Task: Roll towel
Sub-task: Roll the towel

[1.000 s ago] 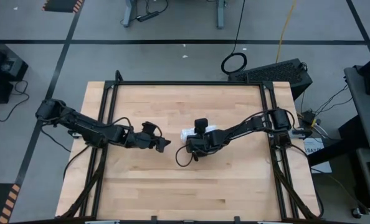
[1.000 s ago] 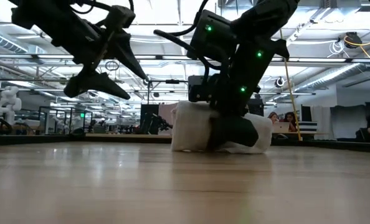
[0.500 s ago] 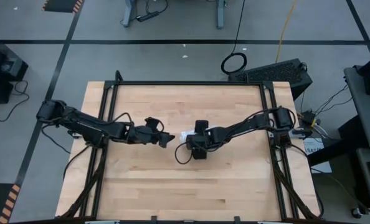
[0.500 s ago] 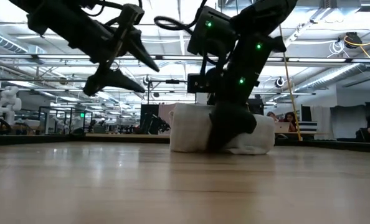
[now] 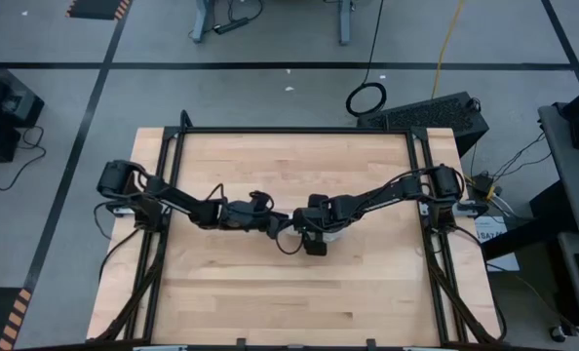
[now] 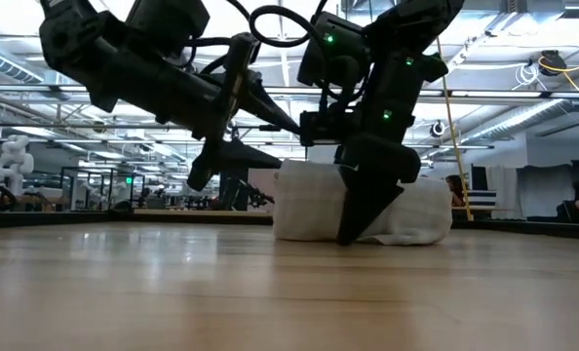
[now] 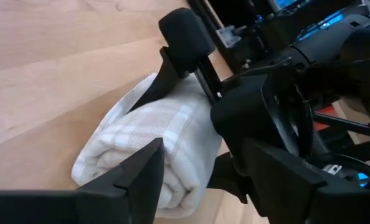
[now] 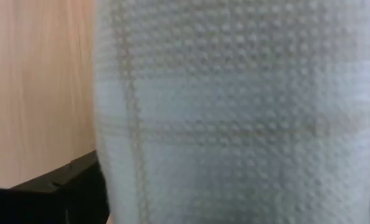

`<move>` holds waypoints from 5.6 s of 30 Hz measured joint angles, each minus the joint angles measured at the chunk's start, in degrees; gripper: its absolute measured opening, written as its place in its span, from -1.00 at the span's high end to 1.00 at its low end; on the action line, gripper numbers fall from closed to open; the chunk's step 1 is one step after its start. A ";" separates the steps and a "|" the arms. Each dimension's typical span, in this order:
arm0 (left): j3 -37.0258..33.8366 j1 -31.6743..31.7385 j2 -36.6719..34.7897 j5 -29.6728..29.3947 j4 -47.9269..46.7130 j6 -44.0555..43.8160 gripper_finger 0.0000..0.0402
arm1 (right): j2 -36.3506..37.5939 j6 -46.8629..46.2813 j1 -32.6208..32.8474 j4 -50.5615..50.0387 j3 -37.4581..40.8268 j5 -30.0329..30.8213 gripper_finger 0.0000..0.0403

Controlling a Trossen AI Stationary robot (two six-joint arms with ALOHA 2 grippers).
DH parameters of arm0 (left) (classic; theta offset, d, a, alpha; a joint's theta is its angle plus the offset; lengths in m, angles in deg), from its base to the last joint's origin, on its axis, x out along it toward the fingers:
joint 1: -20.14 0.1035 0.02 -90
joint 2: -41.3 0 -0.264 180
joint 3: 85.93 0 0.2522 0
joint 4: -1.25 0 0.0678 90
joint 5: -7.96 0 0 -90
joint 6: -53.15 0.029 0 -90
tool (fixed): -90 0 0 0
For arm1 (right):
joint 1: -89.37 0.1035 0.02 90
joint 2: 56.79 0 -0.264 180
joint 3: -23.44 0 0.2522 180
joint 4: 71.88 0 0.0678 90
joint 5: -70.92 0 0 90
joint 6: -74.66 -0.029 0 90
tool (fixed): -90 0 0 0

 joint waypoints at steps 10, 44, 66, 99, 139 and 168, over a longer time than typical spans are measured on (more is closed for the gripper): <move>0.23 -1.40 1.61 1.70 -2.78 8.18 0.08 | 0.43 0.57 0.03 1.62 -0.30 1.06 -0.98; 4.76 -3.75 7.29 -0.01 -8.46 32.36 0.09 | 6.11 0.00 0.29 -1.65 -0.35 -2.44 -0.98; 4.61 -4.28 6.97 -0.05 -9.05 30.34 0.09 | 35.37 -38.68 9.32 -11.41 6.19 -2.70 -0.94; 5.24 5.22 -14.17 10.68 -19.59 36.60 0.09 | 21.12 -72.43 36.04 7.53 14.29 13.46 0.66; 22.71 8.33 8.98 22.08 -40.04 41.45 0.09 | 14.45 -57.54 31.58 -0.13 14.50 7.49 1.00; 22.34 11.77 0.14 22.26 -38.75 25.91 0.09 | 8.31 -74.45 31.08 10.84 14.95 32.63 1.00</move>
